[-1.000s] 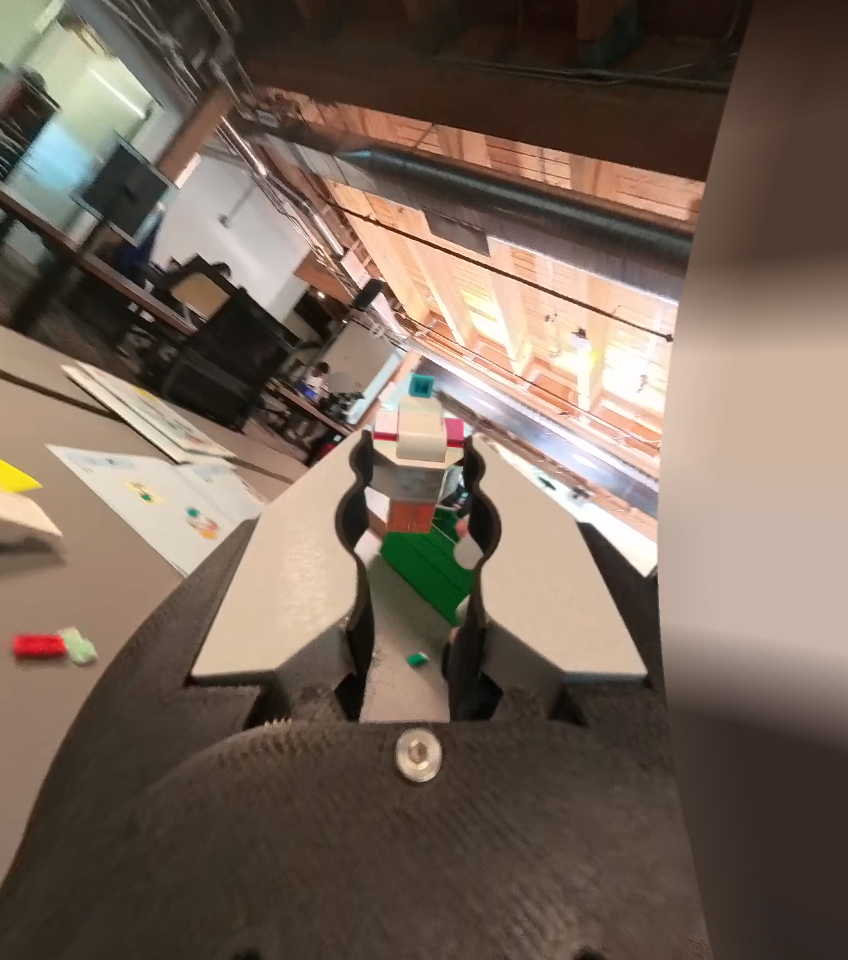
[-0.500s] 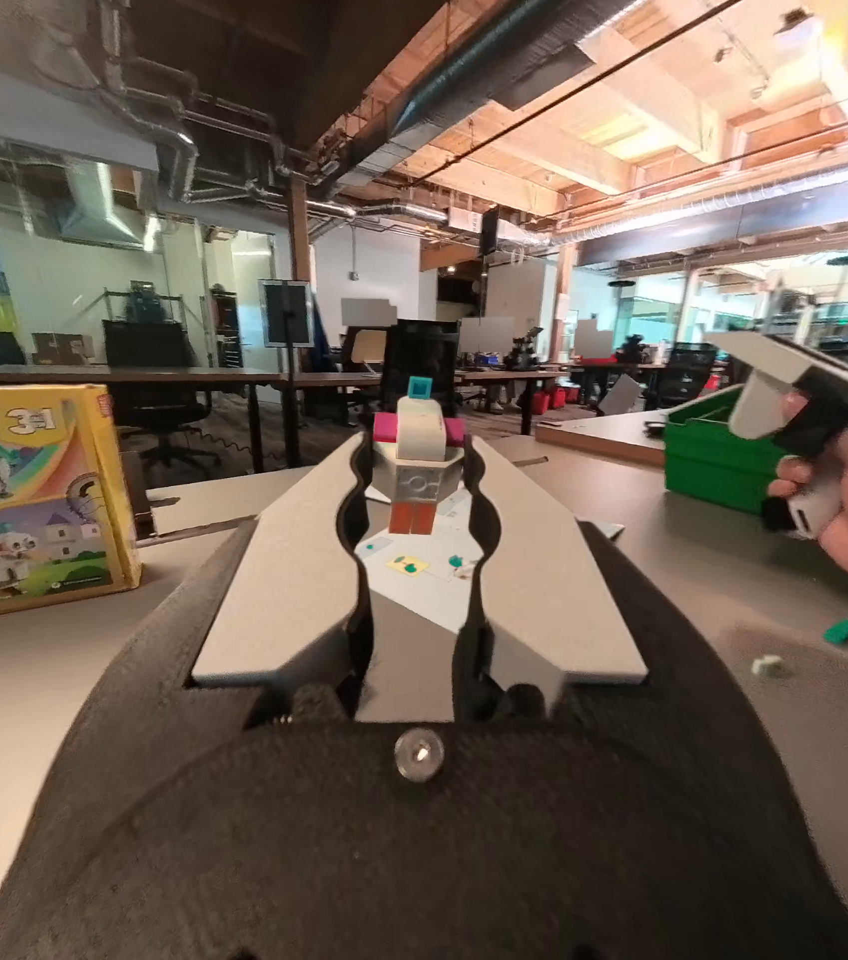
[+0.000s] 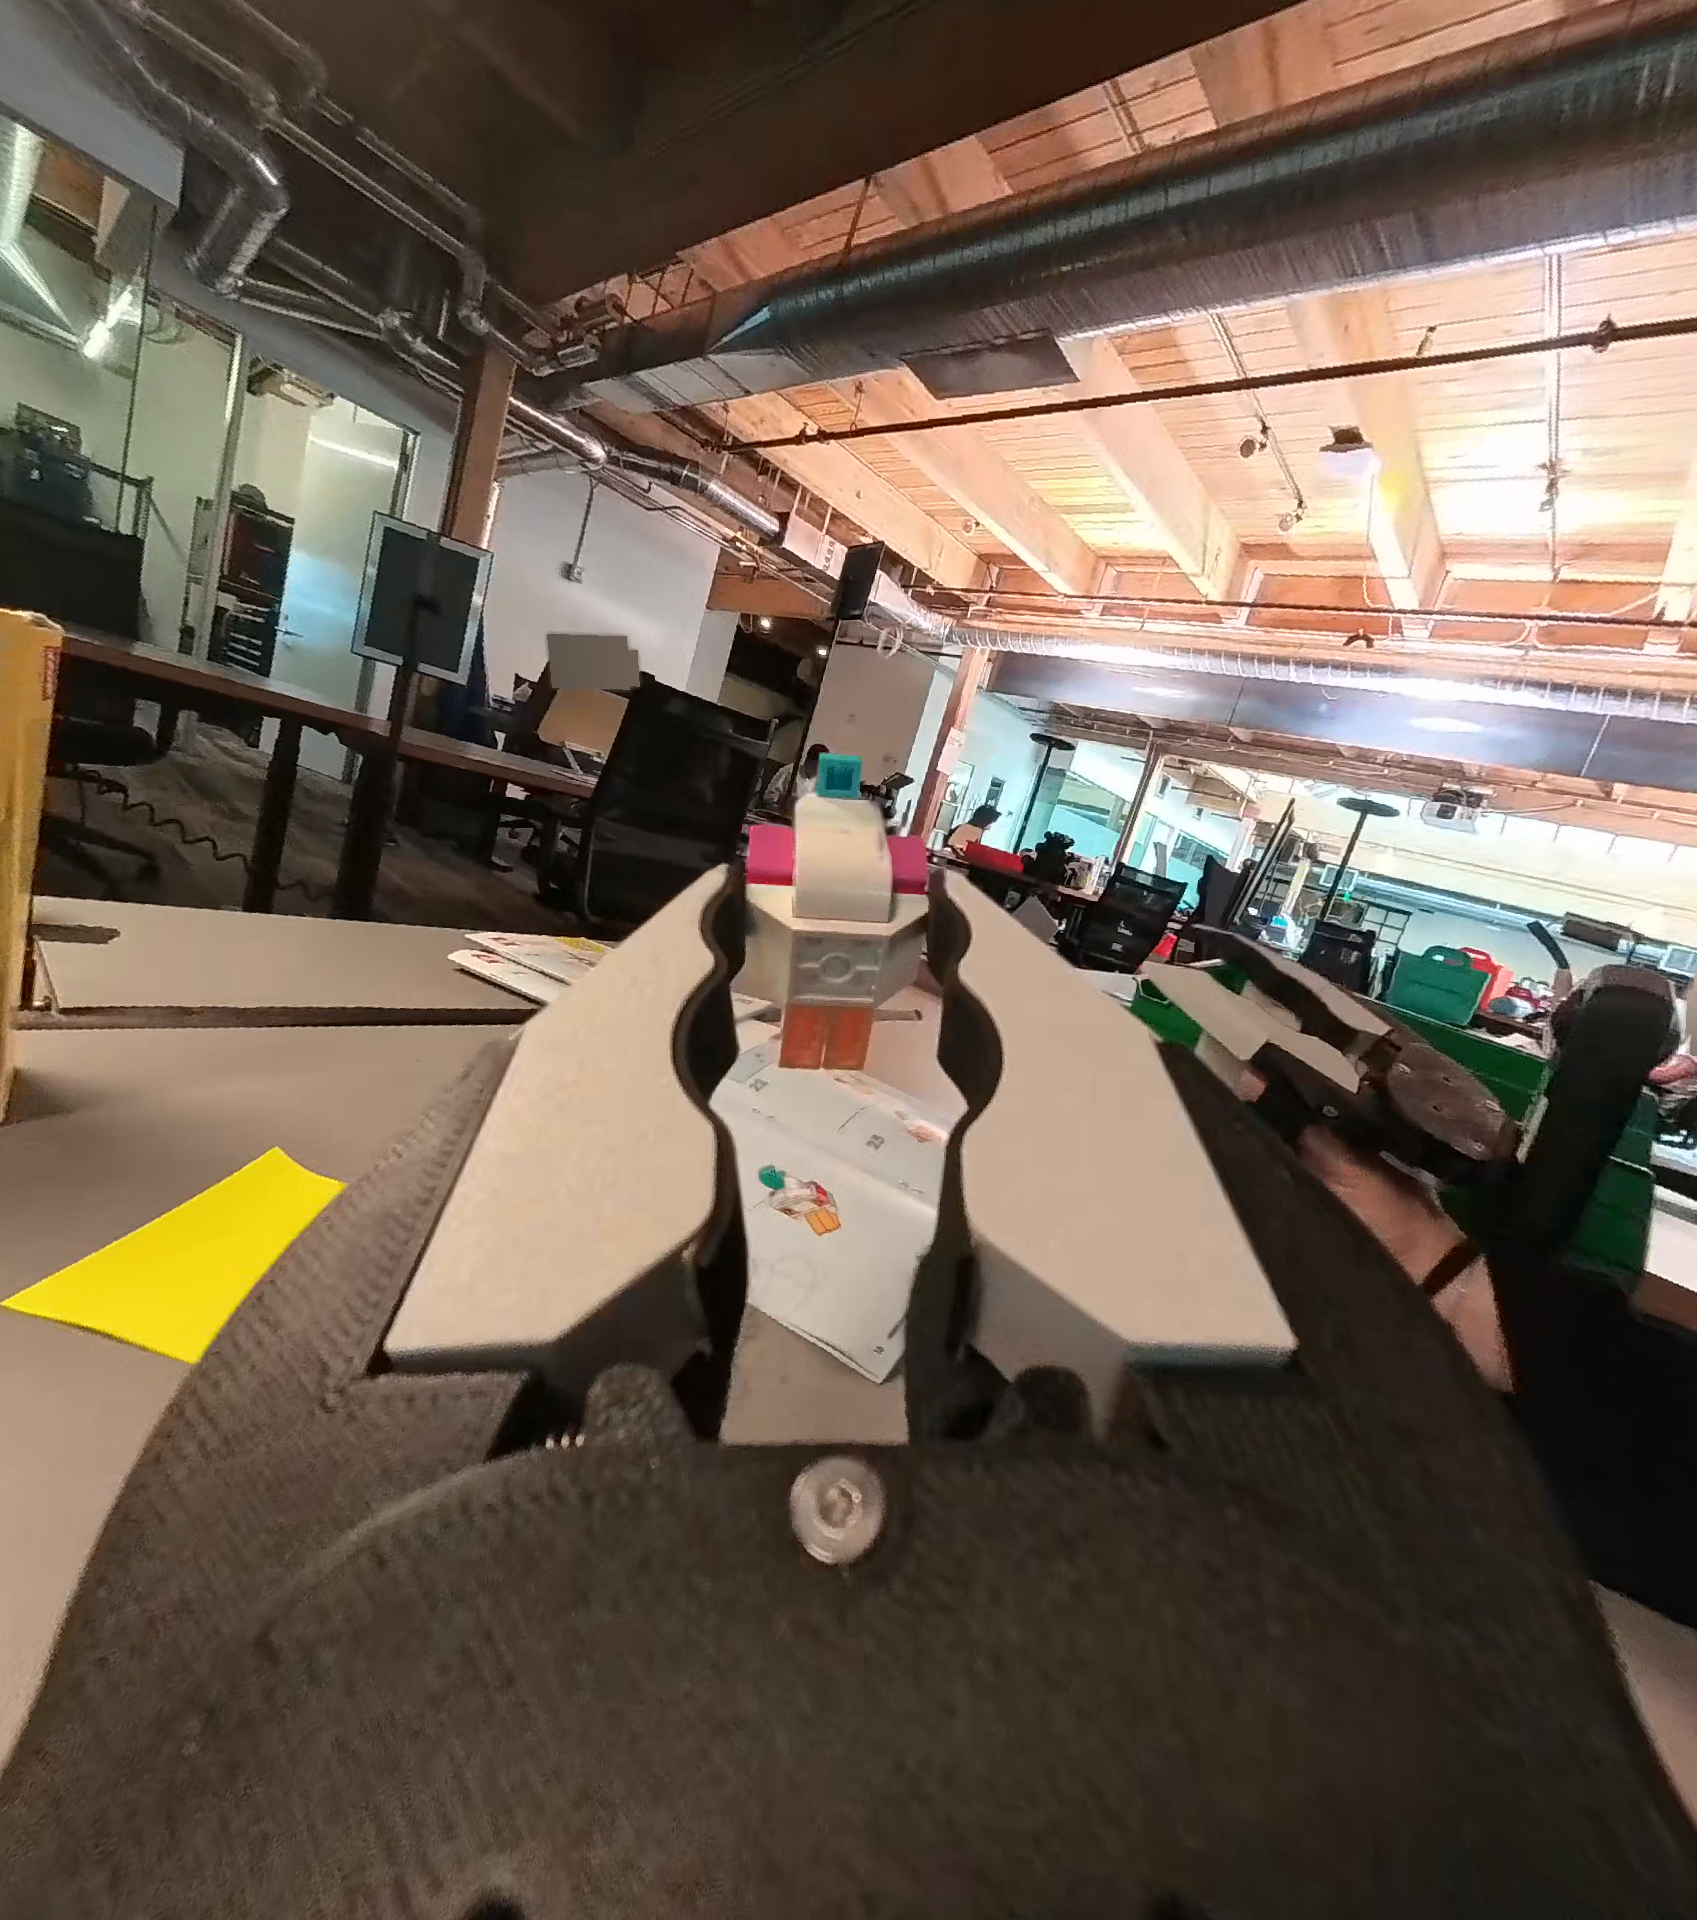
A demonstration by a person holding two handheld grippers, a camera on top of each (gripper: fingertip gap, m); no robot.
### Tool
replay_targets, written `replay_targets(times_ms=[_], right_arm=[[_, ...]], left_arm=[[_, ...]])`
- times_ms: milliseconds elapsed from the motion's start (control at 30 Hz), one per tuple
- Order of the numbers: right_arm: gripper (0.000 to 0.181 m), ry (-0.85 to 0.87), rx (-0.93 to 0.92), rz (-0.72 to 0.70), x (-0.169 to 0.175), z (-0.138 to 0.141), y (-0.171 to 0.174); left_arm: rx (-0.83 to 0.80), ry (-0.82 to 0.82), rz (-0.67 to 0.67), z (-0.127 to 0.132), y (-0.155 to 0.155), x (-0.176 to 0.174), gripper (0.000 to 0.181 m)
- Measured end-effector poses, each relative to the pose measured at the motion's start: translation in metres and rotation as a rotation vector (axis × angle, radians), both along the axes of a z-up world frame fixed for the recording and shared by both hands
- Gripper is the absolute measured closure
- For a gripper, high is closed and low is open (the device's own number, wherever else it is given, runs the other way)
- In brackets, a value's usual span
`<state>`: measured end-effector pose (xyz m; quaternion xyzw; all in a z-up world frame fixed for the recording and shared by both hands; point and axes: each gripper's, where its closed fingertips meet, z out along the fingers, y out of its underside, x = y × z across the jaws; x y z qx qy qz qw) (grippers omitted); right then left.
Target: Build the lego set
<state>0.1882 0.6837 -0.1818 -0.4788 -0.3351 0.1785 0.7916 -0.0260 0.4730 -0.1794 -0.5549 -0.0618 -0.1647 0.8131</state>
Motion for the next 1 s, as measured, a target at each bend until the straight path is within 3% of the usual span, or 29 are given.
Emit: replay_targets(times_ms=[433, 667, 1000], right_arm=[[0.132, 0.035, -0.046, 0.014, 0.002, -0.003, 0.005], [0.134, 0.054, -0.074, 0.005, 0.006, -0.004, 0.009], [0.14, 0.024, -0.084, 0.008, 0.002, -0.009, 0.007]], left_arm=[[0.006, -0.092, -0.053, -0.003, 0.001, 0.0, 0.147], [-0.017, -0.065, 0.12, -0.004, -0.007, -0.02, 0.147], [-0.029, 0.013, 0.084, 0.0, -0.006, 0.001, 0.147]])
